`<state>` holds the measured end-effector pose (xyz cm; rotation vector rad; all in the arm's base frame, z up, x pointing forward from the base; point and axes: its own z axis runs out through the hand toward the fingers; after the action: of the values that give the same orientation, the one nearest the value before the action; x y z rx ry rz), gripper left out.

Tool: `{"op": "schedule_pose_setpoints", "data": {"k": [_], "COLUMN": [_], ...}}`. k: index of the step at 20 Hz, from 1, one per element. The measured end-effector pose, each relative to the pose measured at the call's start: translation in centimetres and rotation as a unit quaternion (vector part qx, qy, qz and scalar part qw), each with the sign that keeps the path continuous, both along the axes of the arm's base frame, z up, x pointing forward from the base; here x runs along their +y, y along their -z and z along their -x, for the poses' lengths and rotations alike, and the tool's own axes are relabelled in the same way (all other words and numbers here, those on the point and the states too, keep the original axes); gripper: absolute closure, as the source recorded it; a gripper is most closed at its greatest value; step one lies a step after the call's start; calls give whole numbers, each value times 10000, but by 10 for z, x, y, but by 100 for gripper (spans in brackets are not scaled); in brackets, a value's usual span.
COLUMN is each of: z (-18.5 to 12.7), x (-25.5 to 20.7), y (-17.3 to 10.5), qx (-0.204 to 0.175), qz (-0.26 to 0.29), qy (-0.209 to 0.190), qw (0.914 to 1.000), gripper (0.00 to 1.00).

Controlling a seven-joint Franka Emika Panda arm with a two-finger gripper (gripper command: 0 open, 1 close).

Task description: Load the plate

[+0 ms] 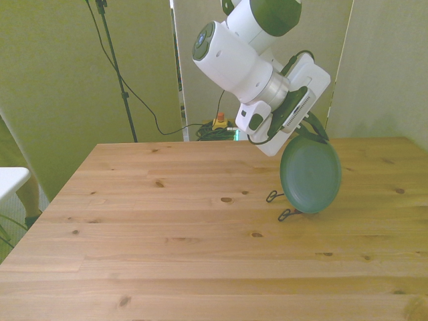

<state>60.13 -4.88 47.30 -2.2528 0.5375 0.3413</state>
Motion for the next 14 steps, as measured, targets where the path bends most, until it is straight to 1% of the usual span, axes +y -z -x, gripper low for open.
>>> {"op": "schedule_pose_setpoints", "data": {"k": [9, 11, 14], "z": [-2, 0, 9], "x": [1, 0, -3], "y": [0, -10, -50], "qx": [-49, -120, -325], "qz": [31, 67, 200], "qy": [33, 60, 175], "qw": [10000, 9999, 9991], "gripper": [0, 0, 0]}}
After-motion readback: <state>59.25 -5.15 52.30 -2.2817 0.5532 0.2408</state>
